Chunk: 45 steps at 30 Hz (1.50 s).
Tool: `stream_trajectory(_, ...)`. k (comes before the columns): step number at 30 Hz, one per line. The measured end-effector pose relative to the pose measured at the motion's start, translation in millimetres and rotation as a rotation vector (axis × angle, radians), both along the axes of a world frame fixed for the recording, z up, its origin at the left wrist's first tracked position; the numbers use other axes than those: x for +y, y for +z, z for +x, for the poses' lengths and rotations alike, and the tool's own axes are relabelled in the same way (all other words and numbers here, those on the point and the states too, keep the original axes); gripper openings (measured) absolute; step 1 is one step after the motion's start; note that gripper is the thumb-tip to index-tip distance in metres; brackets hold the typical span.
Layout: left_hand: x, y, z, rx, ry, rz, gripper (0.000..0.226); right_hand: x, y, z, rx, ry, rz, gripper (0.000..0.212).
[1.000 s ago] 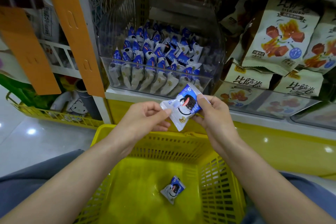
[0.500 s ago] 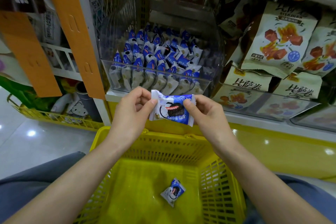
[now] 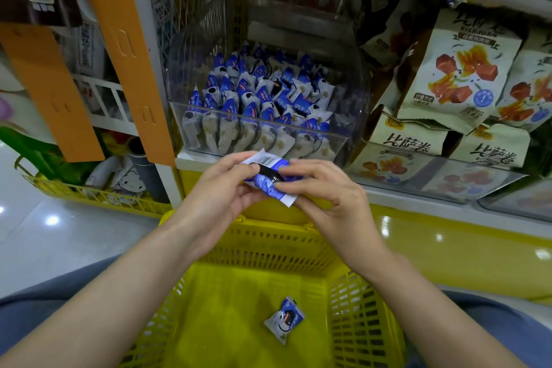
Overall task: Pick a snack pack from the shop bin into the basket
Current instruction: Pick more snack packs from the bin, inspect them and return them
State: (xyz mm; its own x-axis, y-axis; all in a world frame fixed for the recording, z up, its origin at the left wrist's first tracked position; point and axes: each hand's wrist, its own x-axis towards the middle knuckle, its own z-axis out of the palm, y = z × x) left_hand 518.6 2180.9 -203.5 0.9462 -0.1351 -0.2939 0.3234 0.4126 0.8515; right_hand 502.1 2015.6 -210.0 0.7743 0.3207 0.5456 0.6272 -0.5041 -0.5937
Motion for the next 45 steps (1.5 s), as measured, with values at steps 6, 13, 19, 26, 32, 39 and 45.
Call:
stream_trajectory(6, -1, 6, 0, -0.125, -0.021, 0.054, 0.027, -2, 6, 1, 0.103, -0.048, 0.146, 0.033)
stream_trajectory(13, -2, 7, -14, -0.355, -0.225, 0.332, 0.029, 2, 11, 8, 0.256, -0.212, 0.247, 0.014)
stream_trajectory(19, 10, 17, 12, -0.431, -0.137, 0.359, 0.015, 27, 38, 44, 0.245, -0.181, 0.215, 0.029)
stream_trajectory(26, 50, 29, 39, -0.482, 0.273, 0.297, 0.014, 69, 71, 165, 0.181, -0.197, 0.071, 0.021)
stream_trajectory(32, 74, 34, 47, -0.494, 0.321, 0.297, 0.015, 86, 56, 257, 0.39, -0.324, -0.276, 0.028)
stream_trajectory(39, 93, 32, 47, -0.476, 0.339, 0.315, 0.028, 100, 49, 297, 0.55, -0.386, -0.377, 0.038)
stream_trajectory(45, 98, 30, 48, -0.466, 0.355, 0.305, 0.026, 109, 53, 307, 0.592, -0.403, -0.511, 0.039)
